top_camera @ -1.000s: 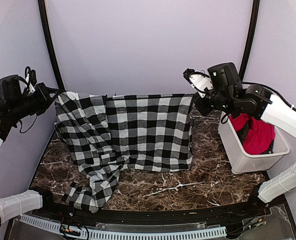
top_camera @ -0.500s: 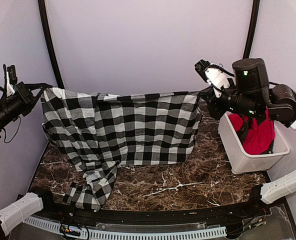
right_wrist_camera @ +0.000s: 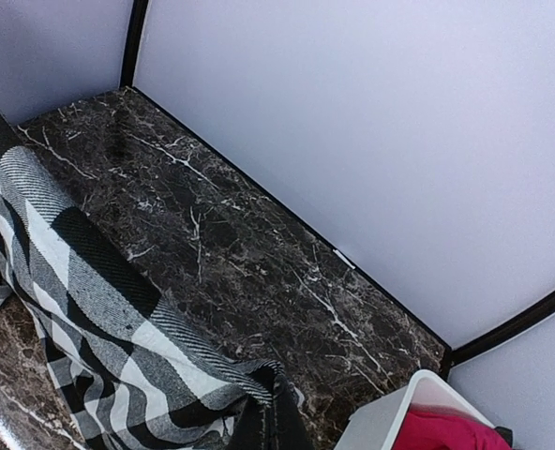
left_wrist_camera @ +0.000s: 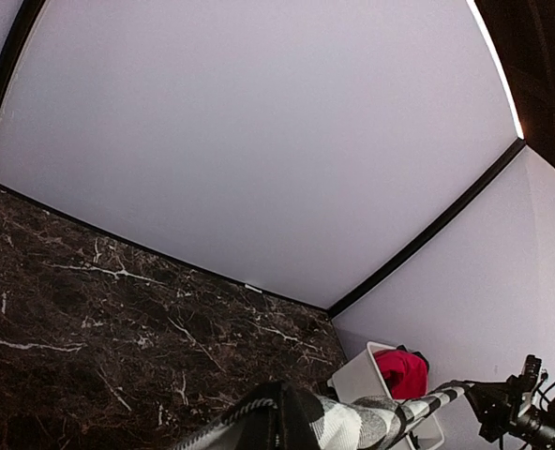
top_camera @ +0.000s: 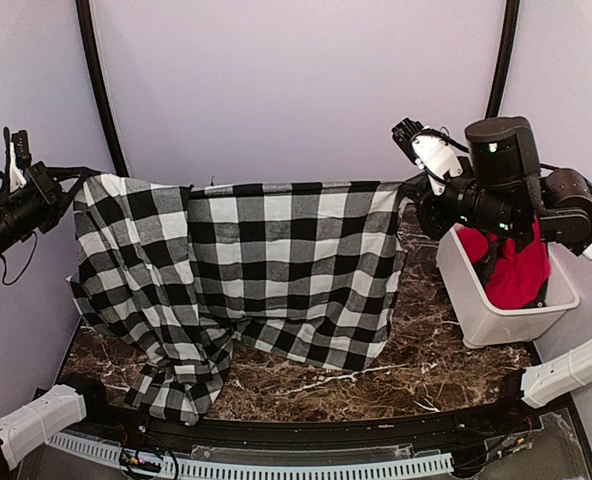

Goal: Fold and stack the mixed laundry pile
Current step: Flatten out the flattened shirt at the center of the board.

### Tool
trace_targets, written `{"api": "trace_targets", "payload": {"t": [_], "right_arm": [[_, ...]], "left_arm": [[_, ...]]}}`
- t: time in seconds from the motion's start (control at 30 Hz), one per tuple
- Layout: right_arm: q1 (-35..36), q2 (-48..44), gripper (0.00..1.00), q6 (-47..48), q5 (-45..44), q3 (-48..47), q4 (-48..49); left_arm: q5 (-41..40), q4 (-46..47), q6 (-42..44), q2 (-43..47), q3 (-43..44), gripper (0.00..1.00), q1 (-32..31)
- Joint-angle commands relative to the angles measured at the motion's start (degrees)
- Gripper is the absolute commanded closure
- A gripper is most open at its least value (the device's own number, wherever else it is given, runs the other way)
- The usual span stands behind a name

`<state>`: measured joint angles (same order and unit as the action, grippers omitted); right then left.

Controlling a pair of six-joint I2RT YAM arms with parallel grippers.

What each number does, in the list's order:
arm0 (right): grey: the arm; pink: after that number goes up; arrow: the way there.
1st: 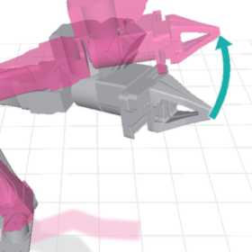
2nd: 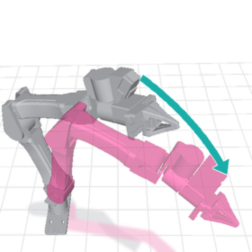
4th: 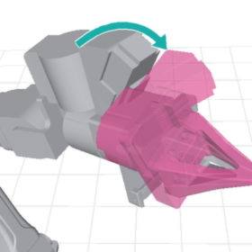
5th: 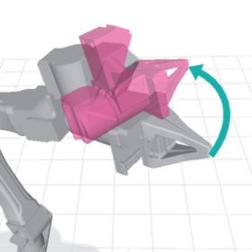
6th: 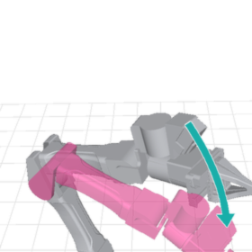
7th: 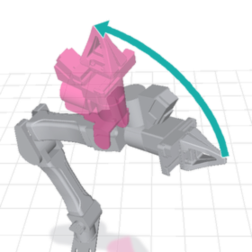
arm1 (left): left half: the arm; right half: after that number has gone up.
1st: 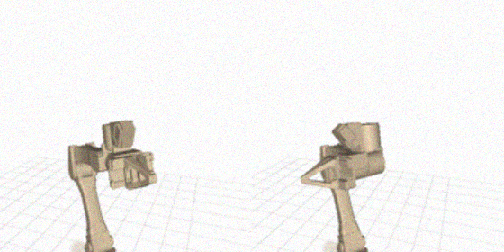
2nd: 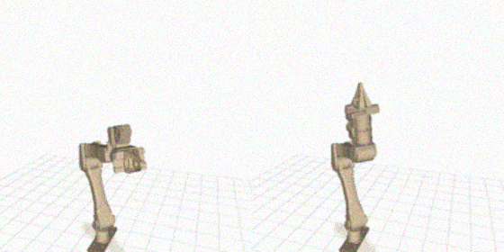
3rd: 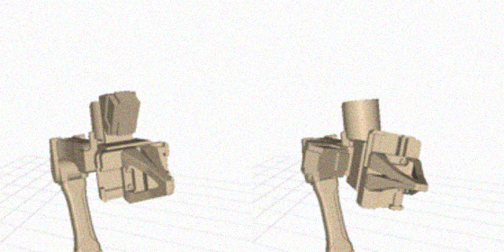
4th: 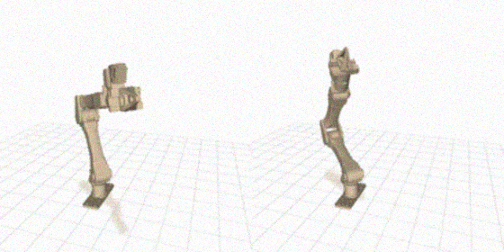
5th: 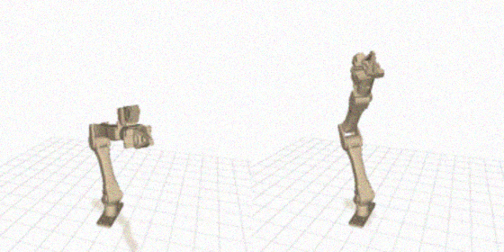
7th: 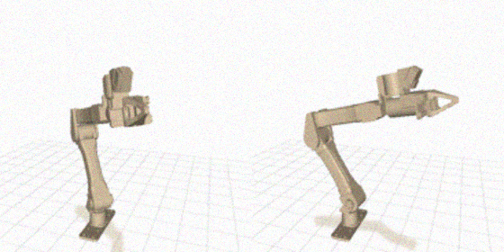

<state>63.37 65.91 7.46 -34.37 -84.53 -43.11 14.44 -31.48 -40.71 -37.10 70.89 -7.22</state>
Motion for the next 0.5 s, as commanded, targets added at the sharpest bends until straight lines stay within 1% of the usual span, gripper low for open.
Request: {"api": "trace_targets", "payload": {"t": [0.0,0.17,0.3,0.4,0.47], "right_arm": [[-2.72,0.44,1.00,4.27,2.15,-4.16,7.33],[-4.14,2.55,1.00,6.29,1.53,-7.79,5.75],[-3.90,0.41,1.00,5.46,1.83,-9.95,4.31],[-2.16,-2.06,1.00,4.64,1.88,-10.55,2.16],[0.73,-2.69,1.00,4.70,0.26,-11.46,-0.10]], "left_arm": [[0.19,7.15,0.84,-4.54,1.77,1.00,0.45],[3.29,9.99,0.89,-6.88,4.37,1.00,0.44],[5.62,8.73,1.02,-7.08,8.55,1.00,0.46],[8.16,7.05,1.55,-6.11,10.77,1.00,0.46],[10.26,6.24,1.45,-4.99,12.23,1.00,0.39]]}}
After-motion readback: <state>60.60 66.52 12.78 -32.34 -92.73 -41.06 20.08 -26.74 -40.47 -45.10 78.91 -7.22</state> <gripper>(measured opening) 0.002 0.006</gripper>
